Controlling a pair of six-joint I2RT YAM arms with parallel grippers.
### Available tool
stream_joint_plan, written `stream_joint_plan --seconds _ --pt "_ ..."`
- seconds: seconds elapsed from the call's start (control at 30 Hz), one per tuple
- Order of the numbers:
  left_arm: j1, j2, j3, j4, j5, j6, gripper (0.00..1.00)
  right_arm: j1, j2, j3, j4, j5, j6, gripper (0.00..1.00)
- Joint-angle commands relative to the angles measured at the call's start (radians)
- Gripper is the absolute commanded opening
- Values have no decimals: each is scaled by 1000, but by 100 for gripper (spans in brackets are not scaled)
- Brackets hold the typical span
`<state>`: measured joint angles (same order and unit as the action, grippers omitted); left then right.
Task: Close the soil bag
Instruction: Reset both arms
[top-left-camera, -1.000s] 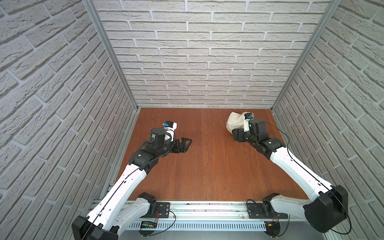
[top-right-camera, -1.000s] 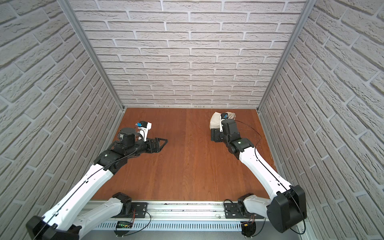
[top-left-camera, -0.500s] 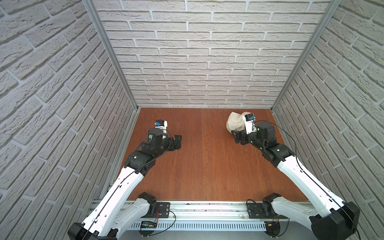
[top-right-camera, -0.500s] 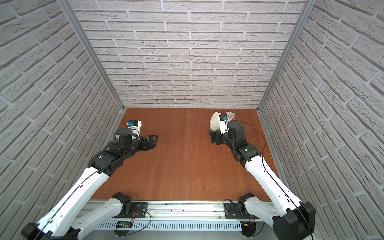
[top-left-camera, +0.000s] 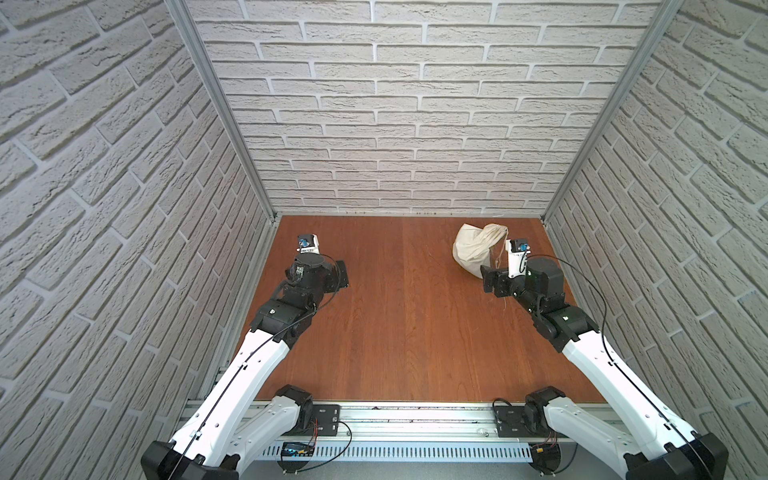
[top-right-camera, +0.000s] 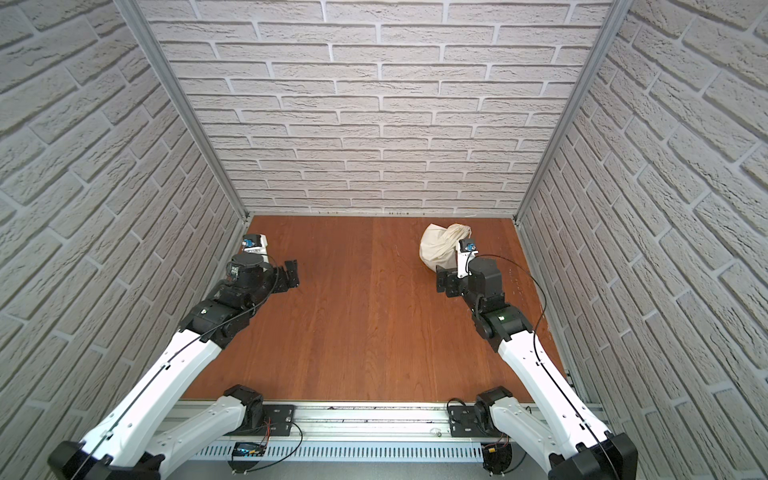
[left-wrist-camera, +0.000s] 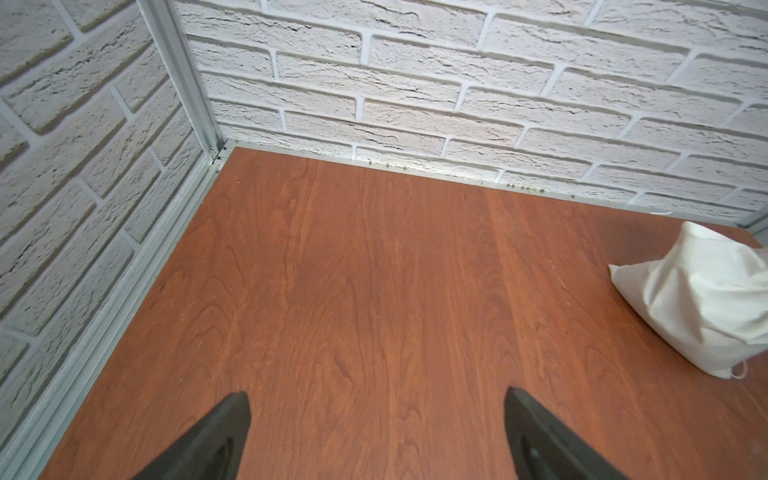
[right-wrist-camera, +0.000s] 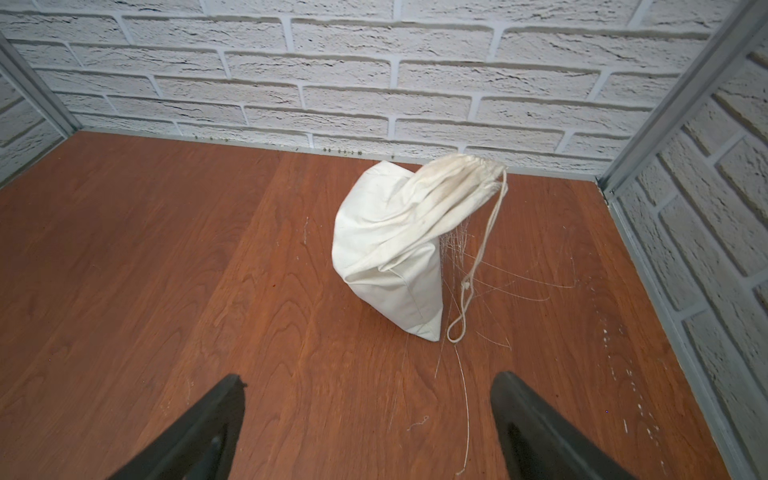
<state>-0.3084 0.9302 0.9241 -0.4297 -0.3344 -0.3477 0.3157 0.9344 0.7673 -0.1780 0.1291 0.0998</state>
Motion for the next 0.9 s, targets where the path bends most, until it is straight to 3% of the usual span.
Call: stream_joint_plan --seconds 0.0,0.33,0.87 --pt "46 -1 -48 94 -24 22 98 -30 8 -55 104 21 16 97" --pt "229 -46 -202 282 144 -10 98 -191 111 -140 293 -69 37 97" --pt "287 120 -292 517 190 39 98 -263 317 -301 670 -76 -33 96"
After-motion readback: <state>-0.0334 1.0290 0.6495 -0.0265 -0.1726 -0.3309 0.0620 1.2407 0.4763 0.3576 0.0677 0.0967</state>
